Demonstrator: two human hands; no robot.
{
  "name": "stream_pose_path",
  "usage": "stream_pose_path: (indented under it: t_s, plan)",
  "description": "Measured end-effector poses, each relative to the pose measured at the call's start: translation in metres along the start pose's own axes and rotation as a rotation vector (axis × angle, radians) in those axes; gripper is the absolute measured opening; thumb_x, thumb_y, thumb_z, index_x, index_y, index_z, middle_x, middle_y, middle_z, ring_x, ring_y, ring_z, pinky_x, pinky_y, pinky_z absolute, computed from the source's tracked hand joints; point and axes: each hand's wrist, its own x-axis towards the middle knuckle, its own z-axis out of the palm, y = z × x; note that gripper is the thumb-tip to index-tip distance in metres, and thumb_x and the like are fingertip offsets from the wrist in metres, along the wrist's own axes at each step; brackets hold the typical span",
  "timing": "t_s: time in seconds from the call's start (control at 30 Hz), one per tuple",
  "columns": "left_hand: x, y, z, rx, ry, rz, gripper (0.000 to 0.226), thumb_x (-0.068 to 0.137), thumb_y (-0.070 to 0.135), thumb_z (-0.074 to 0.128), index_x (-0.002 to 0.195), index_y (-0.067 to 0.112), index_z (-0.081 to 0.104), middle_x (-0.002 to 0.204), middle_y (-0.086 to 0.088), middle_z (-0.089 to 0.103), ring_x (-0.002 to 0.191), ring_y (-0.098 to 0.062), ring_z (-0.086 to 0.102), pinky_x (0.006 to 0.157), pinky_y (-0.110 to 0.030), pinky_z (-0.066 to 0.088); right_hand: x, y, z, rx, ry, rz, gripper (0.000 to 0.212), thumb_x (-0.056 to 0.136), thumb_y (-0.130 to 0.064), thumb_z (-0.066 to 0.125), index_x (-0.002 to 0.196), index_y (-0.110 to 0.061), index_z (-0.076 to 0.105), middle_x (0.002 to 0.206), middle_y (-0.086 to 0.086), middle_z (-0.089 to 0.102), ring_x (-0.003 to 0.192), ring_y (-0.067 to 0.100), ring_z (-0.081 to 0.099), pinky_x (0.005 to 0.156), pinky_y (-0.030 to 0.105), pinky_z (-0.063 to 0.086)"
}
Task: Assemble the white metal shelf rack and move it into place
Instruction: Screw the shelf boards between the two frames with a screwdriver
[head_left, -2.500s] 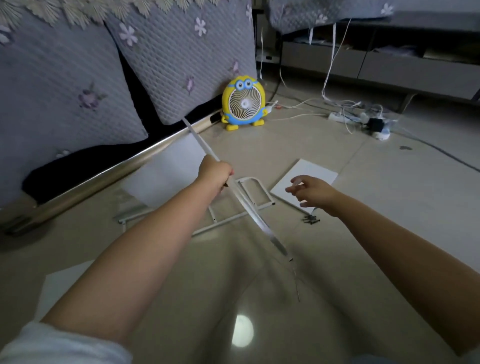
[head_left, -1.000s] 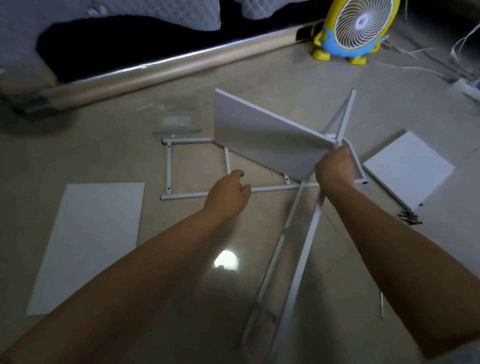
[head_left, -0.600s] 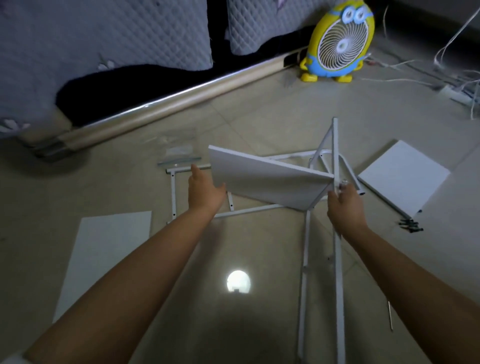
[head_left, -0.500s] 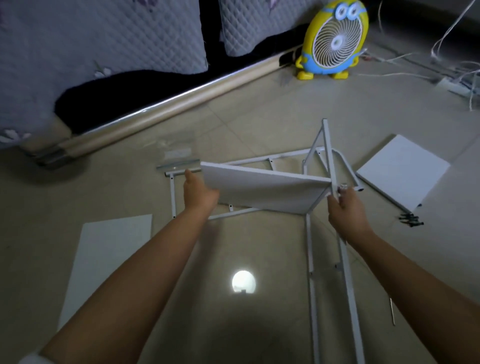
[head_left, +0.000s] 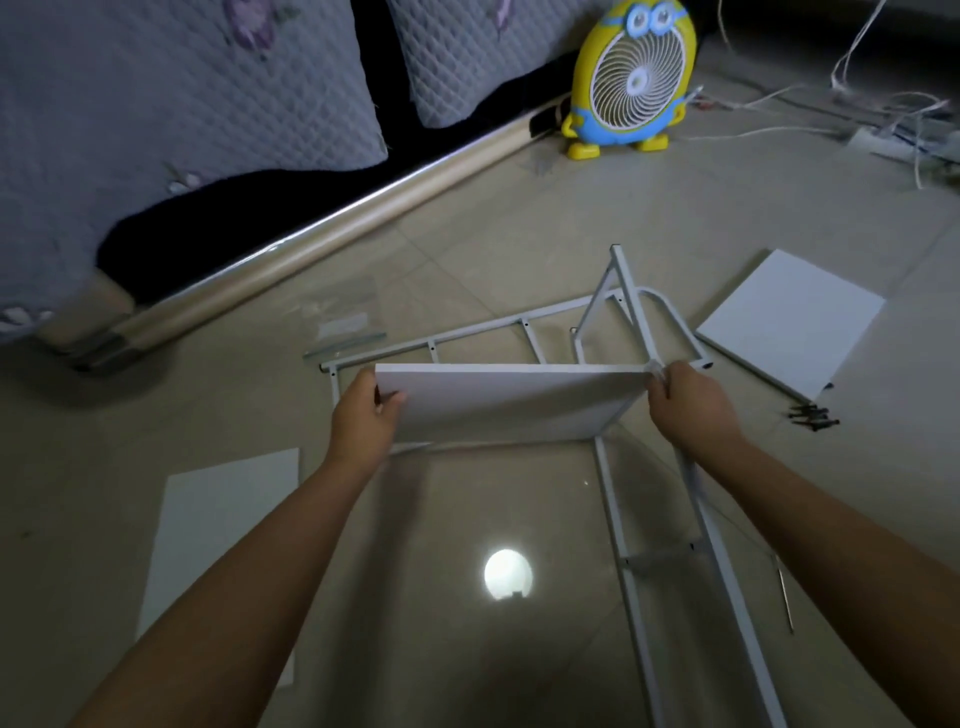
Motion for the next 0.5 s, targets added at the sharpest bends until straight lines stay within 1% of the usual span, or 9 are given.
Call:
stream_pose_path:
  t_s: [0.07,0.17,0.27,0.3,0.33,0.37,0.4,0.47,0.5]
  plan:
    - [-0.003,0.01,-0.01,0.021,0.009,0.063,0.026,0.09,0.009,0.056,0.111,-0.005,0.052,0.111,-0.023,0.058,0.101,-0.032,0.056,0.079,-0.032,0.04,-0.001,0.0,0.0,-0.023,-0.018,0.018,0.032,0.098,-0.021,0.036,0.103,0.006,0.052,0.102,0.027,0.061,0.098,0.039,0.057,0.08,0.039,0.043]
    - [-0.013,0.031,-0.027,0.044,0.038,0.193,0.025,0.09,0.008,0.055,0.112,-0.004,0.052,0.111,-0.022,0.057,0.102,-0.032,0.054,0.077,-0.029,0.037,0.0,0.001,0.001,-0.007,-0.102,0.093,0.028,0.097,-0.017,0.038,0.104,0.005,0.054,0.105,0.023,0.062,0.1,0.036,0.059,0.083,0.037,0.045]
    - [-0.024,0.053,-0.043,0.092,0.072,0.387,0.03,0.088,0.012,0.054,0.113,-0.004,0.053,0.112,-0.02,0.056,0.103,-0.029,0.053,0.076,-0.023,0.032,-0.005,0.001,0.008,-0.013,-0.288,0.146,0.023,0.092,-0.011,0.048,0.105,0.006,0.058,0.107,0.021,0.065,0.103,0.033,0.06,0.083,0.034,0.047]
    - [-0.028,0.059,-0.047,0.124,0.063,0.464,0.033,0.086,0.016,0.052,0.111,-0.005,0.055,0.108,-0.021,0.057,0.101,-0.03,0.053,0.073,-0.02,0.029,-0.009,0.002,0.013,-0.021,-0.356,0.155,0.023,0.09,-0.01,0.053,0.104,0.007,0.059,0.106,0.021,0.066,0.101,0.033,0.061,0.079,0.034,0.049]
    - [-0.032,0.066,-0.051,0.163,0.037,0.541,0.036,0.082,0.019,0.05,0.107,-0.006,0.056,0.104,-0.021,0.058,0.097,-0.031,0.055,0.07,-0.019,0.027,-0.015,0.004,0.018,-0.007,-0.415,0.175,0.022,0.088,-0.009,0.054,0.1,0.007,0.062,0.103,0.021,0.068,0.096,0.034,0.063,0.07,0.032,0.05]
    - [-0.037,0.073,-0.053,0.199,0.0,0.615,0.038,0.081,0.022,0.049,0.104,-0.007,0.057,0.098,-0.022,0.058,0.092,-0.032,0.056,0.067,-0.019,0.026,-0.021,0.007,0.024,0.028,-0.462,0.197,0.019,0.088,-0.008,0.053,0.092,0.007,0.063,0.099,0.022,0.069,0.088,0.034,0.065,0.059,0.029,0.049]
    - [-0.043,0.08,-0.054,0.225,-0.037,0.684,0.04,0.08,0.025,0.047,0.101,-0.007,0.058,0.093,-0.022,0.058,0.086,-0.033,0.057,0.064,-0.02,0.025,-0.029,0.011,0.029,0.068,-0.498,0.227,0.018,0.088,-0.006,0.051,0.083,0.006,0.062,0.096,0.023,0.069,0.077,0.034,0.065,0.052,0.026,0.044]
    - [-0.053,0.091,-0.051,0.252,-0.114,0.796,0.041,0.077,0.027,0.044,0.096,-0.007,0.06,0.086,-0.022,0.059,0.08,-0.035,0.059,0.065,-0.026,0.03,-0.039,0.02,0.038,0.137,-0.535,0.278,0.025,0.09,-0.002,0.046,0.067,0.001,0.056,0.095,0.03,0.067,0.056,0.028,0.054,0.045,0.022,0.036]
    - [-0.058,0.098,-0.048,0.253,-0.147,0.838,0.04,0.077,0.026,0.046,0.095,-0.006,0.062,0.085,-0.022,0.06,0.079,-0.035,0.06,0.065,-0.027,0.035,-0.043,0.026,0.042,0.17,-0.554,0.3,0.029,0.091,-0.001,0.042,0.063,0.0,0.053,0.094,0.033,0.065,0.05,0.025,0.049,0.042,0.02,0.034]
